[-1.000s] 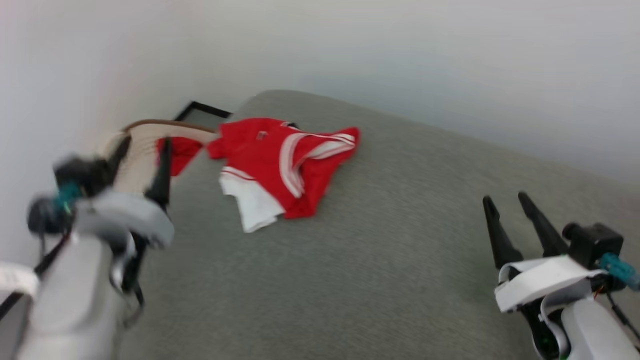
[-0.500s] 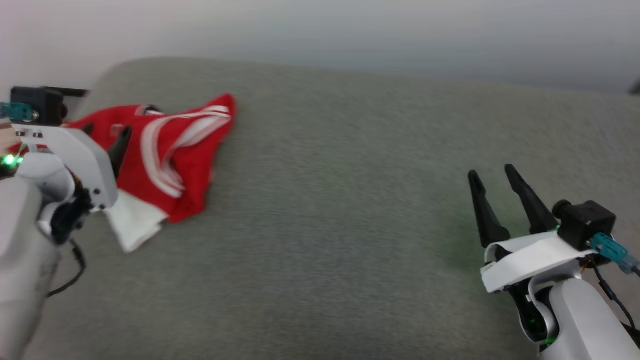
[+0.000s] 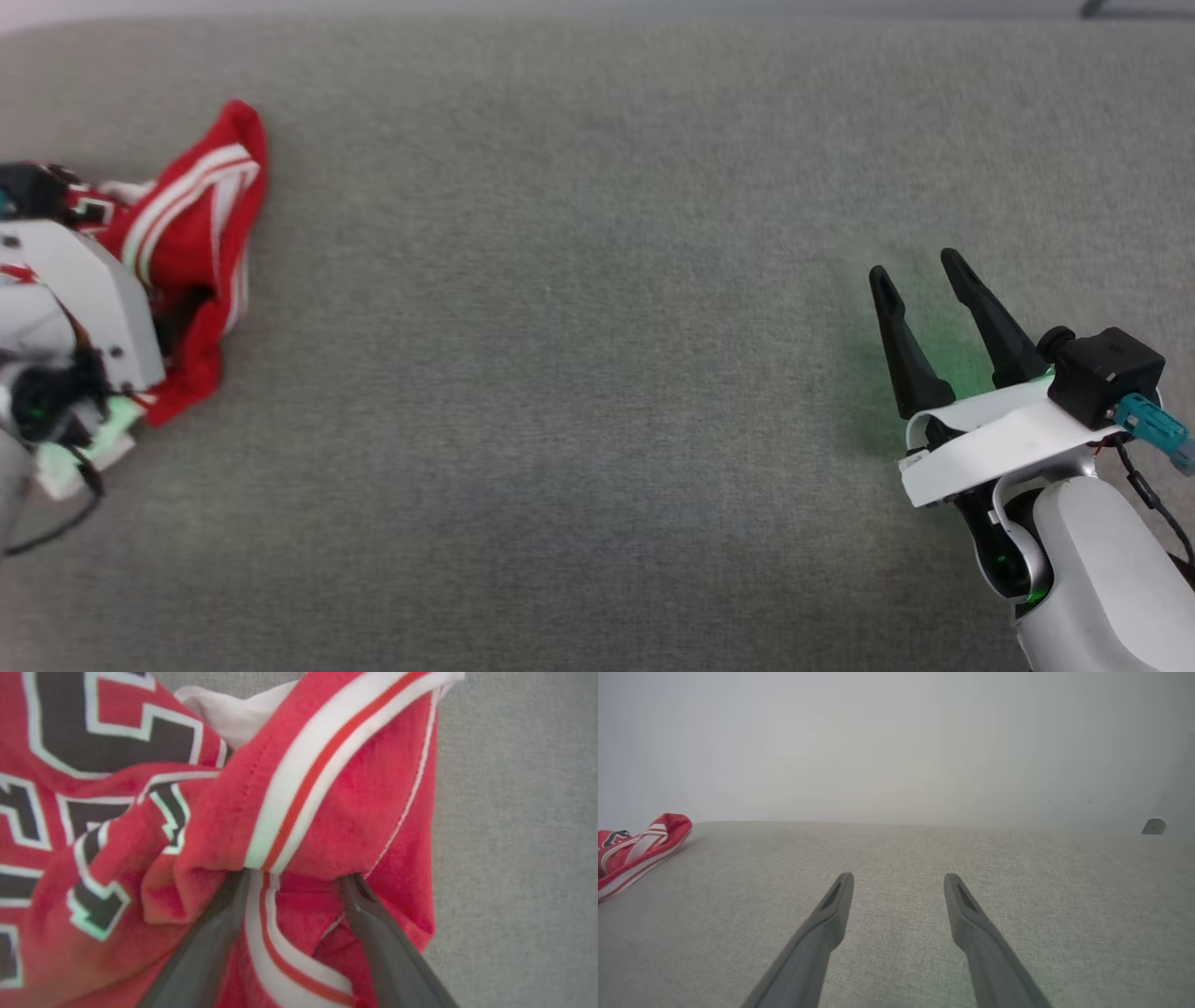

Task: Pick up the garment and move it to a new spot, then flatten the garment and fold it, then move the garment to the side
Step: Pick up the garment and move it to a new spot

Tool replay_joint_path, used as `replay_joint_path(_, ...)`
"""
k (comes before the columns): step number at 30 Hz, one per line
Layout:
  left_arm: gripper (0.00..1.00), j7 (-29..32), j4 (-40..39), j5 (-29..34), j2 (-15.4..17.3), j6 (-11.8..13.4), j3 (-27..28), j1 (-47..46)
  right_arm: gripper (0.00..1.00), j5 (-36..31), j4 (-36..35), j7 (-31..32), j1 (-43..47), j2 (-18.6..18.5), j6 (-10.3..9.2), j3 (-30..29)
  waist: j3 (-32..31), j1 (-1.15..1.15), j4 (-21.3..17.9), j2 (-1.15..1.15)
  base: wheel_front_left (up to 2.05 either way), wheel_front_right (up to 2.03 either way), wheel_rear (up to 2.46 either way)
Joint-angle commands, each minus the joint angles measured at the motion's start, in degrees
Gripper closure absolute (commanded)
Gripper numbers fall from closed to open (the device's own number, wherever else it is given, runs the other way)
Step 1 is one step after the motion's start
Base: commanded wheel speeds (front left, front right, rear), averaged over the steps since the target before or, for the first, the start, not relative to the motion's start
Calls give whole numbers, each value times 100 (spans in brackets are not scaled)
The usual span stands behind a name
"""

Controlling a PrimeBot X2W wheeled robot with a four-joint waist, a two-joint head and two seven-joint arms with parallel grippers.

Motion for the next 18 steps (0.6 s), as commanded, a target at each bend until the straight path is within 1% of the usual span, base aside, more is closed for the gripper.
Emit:
replay_joint_path(1,0,65,121,-76,-127,4,-210,90,0,-61,-36,-26,-82,-25,0,-12,353,0,-255,0,0,0,0)
replay_joint_path(5,0,44,215,-158,-245,8,-415,152,0,-77,-55,-26,-84,-54,0,-30,402,0,-244,0,0,0,0)
replay_joint_path(6,20,18,244,-206,-286,8,-471,168,0,-77,-56,-26,-92,-64,0,-38,412,0,-235,0,0,0,0)
replay_joint_path(7,58,3,244,-231,-319,8,-545,180,0,-81,-54,-26,-99,-73,0,-43,419,0,-224,0,0,0,0)
replay_joint_path(8,88,-59,221,-246,-341,8,-612,182,0,-90,-56,-27,-109,-77,0,-44,421,0,-211,0,0,0,0)
replay_joint_path(9,100,-131,191,-274,-359,8,-660,167,0,-98,-62,-27,-125,-77,0,-41,418,0,-195,0,0,0,0)
replay_joint_path(12,100,-464,95,-309,-311,4,-770,87,0,-113,-64,-27,-106,-81,0,-58,354,0,-120,0,0,0,0)
replay_joint_path(18,100,-1355,-155,-255,-165,-12,-958,-291,0,-25,33,-27,48,-15,0,-116,27,0,74,0,0,0,0)
